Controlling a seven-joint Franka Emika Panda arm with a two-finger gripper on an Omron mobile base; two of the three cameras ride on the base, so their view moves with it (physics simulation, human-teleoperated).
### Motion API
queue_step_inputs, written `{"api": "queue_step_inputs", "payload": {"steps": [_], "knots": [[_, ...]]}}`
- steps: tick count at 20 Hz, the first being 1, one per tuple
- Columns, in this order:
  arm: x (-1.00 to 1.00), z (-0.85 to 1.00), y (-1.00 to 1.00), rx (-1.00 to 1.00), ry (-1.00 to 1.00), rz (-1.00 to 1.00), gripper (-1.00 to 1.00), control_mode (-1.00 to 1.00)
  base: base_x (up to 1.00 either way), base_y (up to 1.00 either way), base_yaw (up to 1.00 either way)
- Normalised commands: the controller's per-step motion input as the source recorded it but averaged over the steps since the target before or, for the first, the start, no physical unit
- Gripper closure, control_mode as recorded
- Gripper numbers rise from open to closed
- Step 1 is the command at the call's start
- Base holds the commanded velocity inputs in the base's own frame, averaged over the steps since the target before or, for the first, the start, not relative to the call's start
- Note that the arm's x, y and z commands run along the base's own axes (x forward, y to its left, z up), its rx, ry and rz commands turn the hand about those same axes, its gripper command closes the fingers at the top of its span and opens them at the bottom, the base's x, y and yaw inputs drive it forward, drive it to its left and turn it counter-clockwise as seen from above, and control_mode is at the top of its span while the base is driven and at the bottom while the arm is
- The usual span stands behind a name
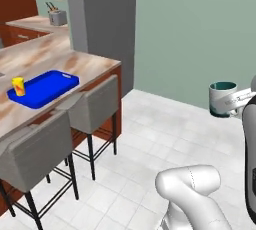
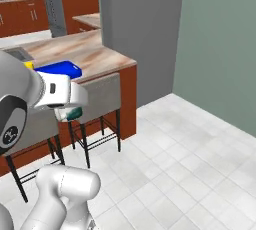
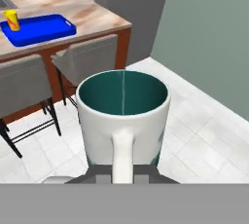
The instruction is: There is a tray on the dining counter. Grab the cup, mug, and pitcher and place them on the tray. The pitcher may be placed next to the tray if it cannot fit the tray.
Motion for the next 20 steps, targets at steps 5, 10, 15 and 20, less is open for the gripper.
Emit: {"api": "queue_step_inputs", "payload": {"steps": [5,10,15,20], "knots": [[0.0,0.0,0.0,0.0,0.0,0.0,1.0,1.0,0.84,-0.63,0.38],[0.0,0.0,0.0,0.0,0.0,0.0,1.0,1.0,0.74,-0.5,0.38],[0.0,0.0,0.0,0.0,0.0,0.0,1.0,1.0,0.53,-0.22,0.37],[0.0,0.0,0.0,0.0,0.0,0.0,1.0,1.0,0.45,0.0,0.36]]}}
